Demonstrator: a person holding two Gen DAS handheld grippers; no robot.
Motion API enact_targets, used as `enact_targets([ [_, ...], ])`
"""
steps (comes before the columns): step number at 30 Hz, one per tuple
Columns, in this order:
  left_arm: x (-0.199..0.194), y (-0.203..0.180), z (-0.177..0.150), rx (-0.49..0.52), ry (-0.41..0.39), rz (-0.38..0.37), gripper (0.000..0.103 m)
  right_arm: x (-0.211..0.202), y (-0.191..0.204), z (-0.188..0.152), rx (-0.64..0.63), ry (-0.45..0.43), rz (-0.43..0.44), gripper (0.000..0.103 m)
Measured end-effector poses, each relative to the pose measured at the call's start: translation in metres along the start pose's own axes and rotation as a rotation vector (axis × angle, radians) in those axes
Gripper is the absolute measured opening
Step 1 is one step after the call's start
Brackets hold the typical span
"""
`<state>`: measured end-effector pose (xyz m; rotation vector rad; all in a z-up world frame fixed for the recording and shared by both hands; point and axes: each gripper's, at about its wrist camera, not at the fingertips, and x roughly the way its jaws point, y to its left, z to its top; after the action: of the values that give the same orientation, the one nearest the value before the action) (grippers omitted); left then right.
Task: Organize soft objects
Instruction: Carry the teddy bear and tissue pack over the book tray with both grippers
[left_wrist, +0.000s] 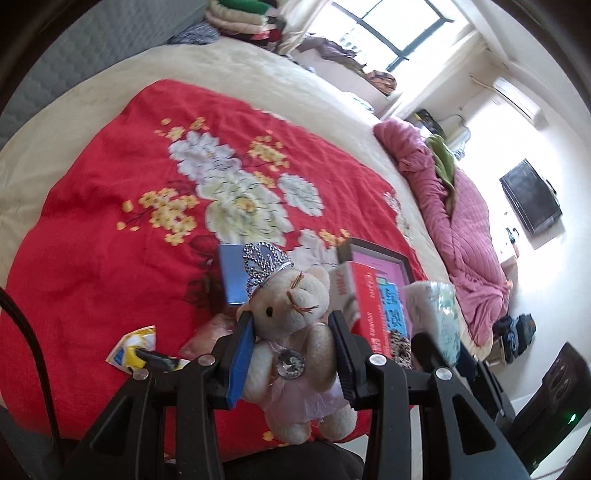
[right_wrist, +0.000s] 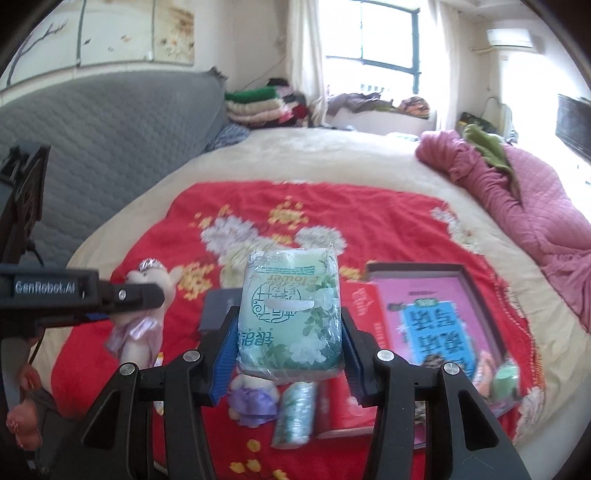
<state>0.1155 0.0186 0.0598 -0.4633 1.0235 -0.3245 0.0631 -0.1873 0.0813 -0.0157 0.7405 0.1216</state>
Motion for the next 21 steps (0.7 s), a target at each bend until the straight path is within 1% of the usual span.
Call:
enact_targets([
  [5, -0.002, -0.035, -0.004, 0.068, -0.004, -0.016, 0.041, -0.024, -0.028, 0.006, 0.033, -0.045, -0.058, 0.051],
  [13, 0.001, -0.095, -0.011, 0.173, -0.001, -0.034, 0.041, -0.057, -0.077, 0.007, 0.119, -0.093, -0.109, 0.051],
  [21, 0.011, -0.148, -0.025, 0.280, 0.011, -0.038, 0.041, -0.077, -0.115, 0.000, 0.180, -0.117, -0.151, 0.051],
])
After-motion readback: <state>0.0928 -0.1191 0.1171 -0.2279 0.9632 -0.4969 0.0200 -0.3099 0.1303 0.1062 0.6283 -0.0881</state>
